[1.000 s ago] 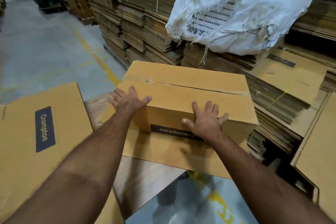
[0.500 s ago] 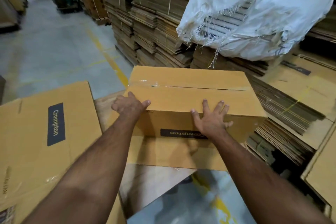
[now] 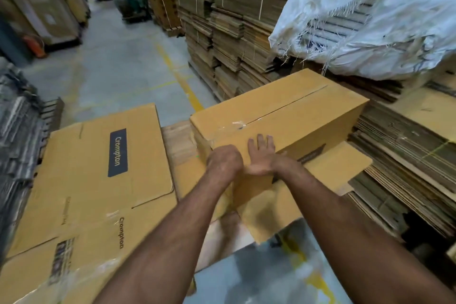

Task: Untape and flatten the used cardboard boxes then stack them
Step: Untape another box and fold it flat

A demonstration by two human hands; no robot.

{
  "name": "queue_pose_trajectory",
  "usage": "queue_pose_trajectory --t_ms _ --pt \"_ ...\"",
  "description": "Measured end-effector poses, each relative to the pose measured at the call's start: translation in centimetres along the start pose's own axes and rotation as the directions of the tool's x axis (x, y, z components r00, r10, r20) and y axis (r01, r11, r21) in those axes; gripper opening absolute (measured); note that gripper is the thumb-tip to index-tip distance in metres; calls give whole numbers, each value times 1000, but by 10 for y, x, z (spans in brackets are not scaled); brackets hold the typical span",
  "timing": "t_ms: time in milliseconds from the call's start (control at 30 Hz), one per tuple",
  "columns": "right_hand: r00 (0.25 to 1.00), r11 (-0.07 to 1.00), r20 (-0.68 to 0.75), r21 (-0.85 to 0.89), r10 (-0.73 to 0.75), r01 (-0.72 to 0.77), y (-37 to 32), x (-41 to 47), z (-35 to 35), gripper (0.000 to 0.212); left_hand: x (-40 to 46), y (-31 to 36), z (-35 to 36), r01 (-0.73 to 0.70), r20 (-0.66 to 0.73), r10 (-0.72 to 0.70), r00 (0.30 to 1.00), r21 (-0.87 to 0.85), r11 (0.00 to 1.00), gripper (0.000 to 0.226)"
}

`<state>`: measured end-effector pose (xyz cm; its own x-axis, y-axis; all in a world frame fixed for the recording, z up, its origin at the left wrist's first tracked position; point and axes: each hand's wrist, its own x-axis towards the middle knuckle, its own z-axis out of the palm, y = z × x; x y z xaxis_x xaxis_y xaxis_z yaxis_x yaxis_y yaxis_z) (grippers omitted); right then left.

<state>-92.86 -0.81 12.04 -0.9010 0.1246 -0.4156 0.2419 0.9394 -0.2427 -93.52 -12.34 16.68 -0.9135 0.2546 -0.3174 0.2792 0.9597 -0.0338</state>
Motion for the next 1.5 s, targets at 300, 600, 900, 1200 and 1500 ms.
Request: queue_pose_trajectory --t_ms 300,600,900,1200,1500 --pt "988 999 -154 -47 3 -10 -28 -19 25 106 4 -33 -23 -23 -79 32 996 120 993 35" --pt "952 967 -201 -154 -232 203 5 -67 31 60 44 -57 -3 -64 -174 64 983 7 998 53" --pt "940 973 -272 -160 -205 165 2 -67 46 55 84 -83 -3 -92 -45 90 995 -33 995 83" --pt "949 966 -186 -100 -254 239 24 -62 23 61 82 -88 -11 -36 5 36 999 16 999 101" --pt "973 991 -189 -15 -131 131 84 -60 -10 36 35 -31 11 131 26 -129 991 -101 986 79"
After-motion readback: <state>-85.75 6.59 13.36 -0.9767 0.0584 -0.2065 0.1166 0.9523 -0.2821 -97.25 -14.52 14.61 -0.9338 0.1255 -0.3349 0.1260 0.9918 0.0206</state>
